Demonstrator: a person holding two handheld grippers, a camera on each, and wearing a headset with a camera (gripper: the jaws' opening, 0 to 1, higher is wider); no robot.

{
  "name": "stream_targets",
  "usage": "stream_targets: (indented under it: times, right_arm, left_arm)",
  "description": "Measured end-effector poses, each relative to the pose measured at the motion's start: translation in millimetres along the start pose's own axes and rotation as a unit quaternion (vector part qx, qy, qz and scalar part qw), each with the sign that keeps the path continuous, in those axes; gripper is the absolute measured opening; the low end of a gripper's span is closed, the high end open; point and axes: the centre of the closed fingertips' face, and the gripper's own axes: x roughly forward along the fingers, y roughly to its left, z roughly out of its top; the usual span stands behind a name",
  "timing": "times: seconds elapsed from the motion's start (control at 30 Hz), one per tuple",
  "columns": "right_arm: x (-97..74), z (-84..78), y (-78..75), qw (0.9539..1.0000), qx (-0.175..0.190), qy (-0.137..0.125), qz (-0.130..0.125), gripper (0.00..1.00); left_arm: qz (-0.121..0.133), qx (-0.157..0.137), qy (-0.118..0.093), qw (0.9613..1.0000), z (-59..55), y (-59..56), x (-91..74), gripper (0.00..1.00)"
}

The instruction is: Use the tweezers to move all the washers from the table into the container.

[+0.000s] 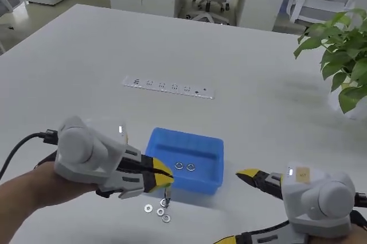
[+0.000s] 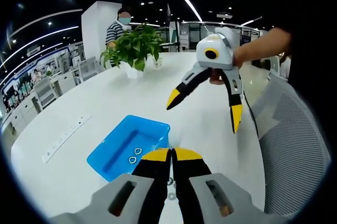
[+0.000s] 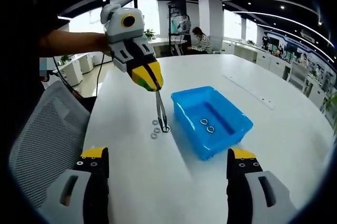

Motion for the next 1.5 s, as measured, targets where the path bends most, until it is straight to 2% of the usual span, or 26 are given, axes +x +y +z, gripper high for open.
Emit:
stream_targets:
  times: [0.3,0.5,0.67,1.0,1.17,1.33,1.5]
  right_arm:
    - [11.1,9.3,4.5,0.9991,-0.032,-0.006,0.026,0.81]
    - [19.5,11.7,7.0,0.9971,-0.061,0.001,0.046,0.70]
    - [26.7,12.5,8.5,0.9940,-0.089,0.010,0.063,0.61]
    - [42.8,20.0,11.2,0.9903,-0.109,0.010,0.085,0.50]
    - [52.9,18.6,14.0,0.9867,-0.127,0.017,0.100,0.44]
    - [62.9,20.2,13.5,0.9841,-0.143,0.019,0.104,0.34]
    - [73.0,21.3,16.5,0.9807,-0.157,0.022,0.114,0.30]
  left_arm:
    - [0.000,-0.002,0.000,1.0000,-1.0,-0.7,-1.2,0.05]
    - [-0.001,0.000,0.002,1.0000,-1.3,-0.2,-2.3,0.05]
    - [-0.004,0.000,0.002,1.0000,0.0,-2.2,-2.5,0.05]
    - [-0.010,-0.001,0.002,0.9999,1.6,-3.0,-1.6,0.05]
    - [-0.013,0.001,0.006,0.9999,1.9,-3.8,-0.7,0.05]
    - [-0.015,0.001,0.007,0.9999,1.1,-3.1,-0.7,0.05]
    - [-0.016,0.001,0.009,0.9998,0.3,-2.9,-1.3,0.05]
